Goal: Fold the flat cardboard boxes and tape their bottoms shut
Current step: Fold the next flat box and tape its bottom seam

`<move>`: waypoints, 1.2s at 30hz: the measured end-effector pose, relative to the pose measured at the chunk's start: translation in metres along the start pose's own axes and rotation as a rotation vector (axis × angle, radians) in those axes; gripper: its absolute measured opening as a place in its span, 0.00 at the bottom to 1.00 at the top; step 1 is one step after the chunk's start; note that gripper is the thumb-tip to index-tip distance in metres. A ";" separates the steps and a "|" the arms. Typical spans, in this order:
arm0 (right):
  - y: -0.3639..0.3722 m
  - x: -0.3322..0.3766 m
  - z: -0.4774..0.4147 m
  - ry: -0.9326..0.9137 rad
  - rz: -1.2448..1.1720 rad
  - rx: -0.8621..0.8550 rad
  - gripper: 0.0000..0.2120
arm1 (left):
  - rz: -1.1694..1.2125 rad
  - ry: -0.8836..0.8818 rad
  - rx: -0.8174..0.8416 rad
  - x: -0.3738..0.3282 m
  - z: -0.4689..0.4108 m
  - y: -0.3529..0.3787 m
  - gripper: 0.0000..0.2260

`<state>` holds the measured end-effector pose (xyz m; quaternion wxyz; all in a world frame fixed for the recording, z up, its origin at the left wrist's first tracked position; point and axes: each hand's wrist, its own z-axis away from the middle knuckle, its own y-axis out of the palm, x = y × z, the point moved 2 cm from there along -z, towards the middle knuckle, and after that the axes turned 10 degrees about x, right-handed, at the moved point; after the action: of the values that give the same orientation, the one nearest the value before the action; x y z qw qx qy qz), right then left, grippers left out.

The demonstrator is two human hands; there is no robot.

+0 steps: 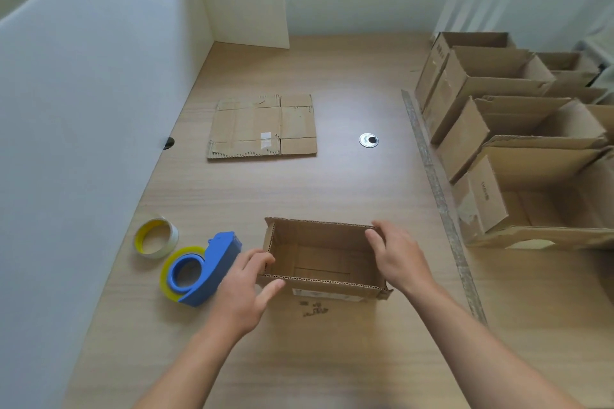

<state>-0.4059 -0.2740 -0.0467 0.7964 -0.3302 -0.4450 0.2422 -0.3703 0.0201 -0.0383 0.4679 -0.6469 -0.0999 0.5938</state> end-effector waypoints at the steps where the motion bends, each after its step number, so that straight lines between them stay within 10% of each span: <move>1: 0.002 0.000 0.000 0.012 -0.005 0.002 0.20 | 0.019 0.001 0.017 0.004 0.000 0.000 0.14; 22: 0.010 -0.064 0.063 0.087 -0.879 0.099 0.14 | 0.413 -0.250 0.125 0.050 0.000 0.019 0.33; 27: 0.029 -0.053 0.080 -0.057 -0.748 0.278 0.31 | 0.448 -0.200 0.173 0.038 -0.006 0.024 0.29; 36: 0.055 -0.049 0.091 -0.023 -0.951 0.007 0.31 | 0.487 -0.216 0.159 0.023 -0.003 0.020 0.26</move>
<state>-0.5144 -0.2426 -0.0796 0.8150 -0.0846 -0.5548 -0.1442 -0.3702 0.0233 -0.0685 0.3472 -0.5461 0.0559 0.7604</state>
